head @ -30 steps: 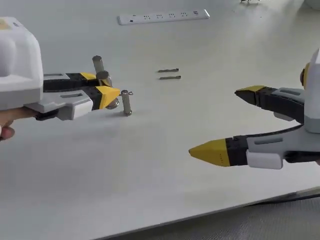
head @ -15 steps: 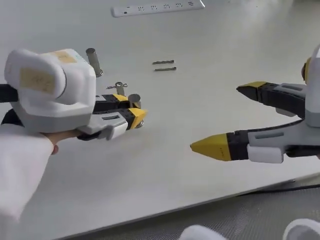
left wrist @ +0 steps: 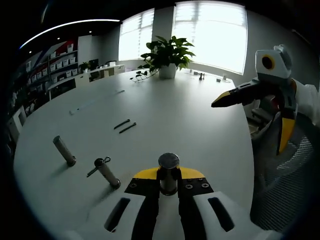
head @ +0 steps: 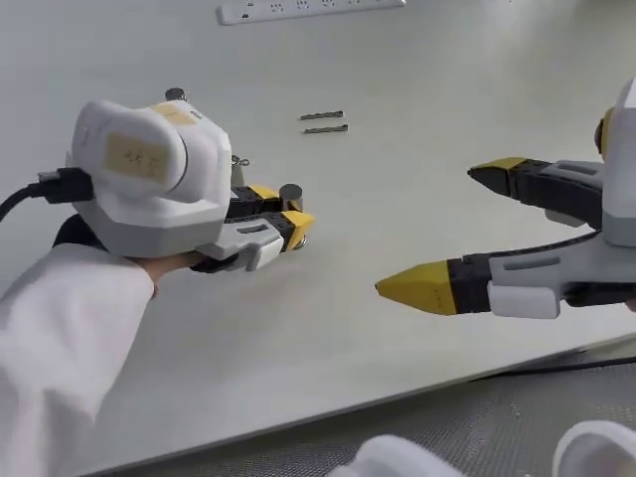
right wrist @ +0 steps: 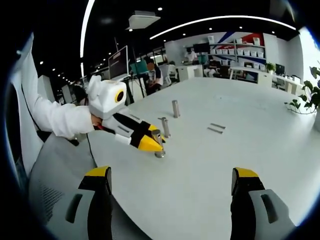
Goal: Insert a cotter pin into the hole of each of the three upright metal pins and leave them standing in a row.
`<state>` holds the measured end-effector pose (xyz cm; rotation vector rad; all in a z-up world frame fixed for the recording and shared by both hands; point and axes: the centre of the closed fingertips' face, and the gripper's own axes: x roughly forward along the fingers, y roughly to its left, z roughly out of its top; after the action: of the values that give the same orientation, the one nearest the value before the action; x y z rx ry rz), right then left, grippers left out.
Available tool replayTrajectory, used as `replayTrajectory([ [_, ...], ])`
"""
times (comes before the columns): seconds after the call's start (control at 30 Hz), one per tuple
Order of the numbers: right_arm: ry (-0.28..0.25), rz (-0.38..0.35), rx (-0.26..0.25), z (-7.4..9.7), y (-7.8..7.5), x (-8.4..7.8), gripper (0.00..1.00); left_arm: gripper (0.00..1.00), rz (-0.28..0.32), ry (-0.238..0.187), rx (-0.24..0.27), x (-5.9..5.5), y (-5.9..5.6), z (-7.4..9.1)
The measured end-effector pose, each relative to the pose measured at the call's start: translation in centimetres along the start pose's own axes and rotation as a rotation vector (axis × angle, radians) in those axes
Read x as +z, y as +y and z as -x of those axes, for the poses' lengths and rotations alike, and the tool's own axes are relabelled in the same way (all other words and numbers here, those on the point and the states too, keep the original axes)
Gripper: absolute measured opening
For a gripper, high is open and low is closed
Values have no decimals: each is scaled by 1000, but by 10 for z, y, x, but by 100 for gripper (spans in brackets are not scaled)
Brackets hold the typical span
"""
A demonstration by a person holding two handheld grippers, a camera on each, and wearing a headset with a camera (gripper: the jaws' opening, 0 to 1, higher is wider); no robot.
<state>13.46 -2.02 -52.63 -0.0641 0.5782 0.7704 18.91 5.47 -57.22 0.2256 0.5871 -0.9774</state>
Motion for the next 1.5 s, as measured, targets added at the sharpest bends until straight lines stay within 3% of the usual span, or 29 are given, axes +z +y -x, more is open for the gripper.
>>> replayTrajectory([
  [0.33,-12,-8,-9,0,-2,2,94,11,-18,17,28,-8,-3,-3],
  [0.57,-9,-4,-6,0,-1,2,94,11,-3,-3,32,-7,-3,-4],
  [0.9,4,-1,16,-3,3,-1,95,12,-43,-23,55,-9,-3,-3],
  [1.17,2,0,16,-2,3,1,96,12,-23,-43,59,-7,-1,-3],
  [1.23,3,0,17,-2,4,0,96,17,-21,-63,49,-2,-1,-1],
  [1.33,5,2,20,-2,4,0,96,24,-46,-32,14,-6,-3,0],
  [1.4,7,3,22,-3,5,1,96,29,-67,-38,1,-6,-2,3],
  [1.5,7,3,22,-3,5,1,96,42,-19,-53,-51,-8,-7,7],
])
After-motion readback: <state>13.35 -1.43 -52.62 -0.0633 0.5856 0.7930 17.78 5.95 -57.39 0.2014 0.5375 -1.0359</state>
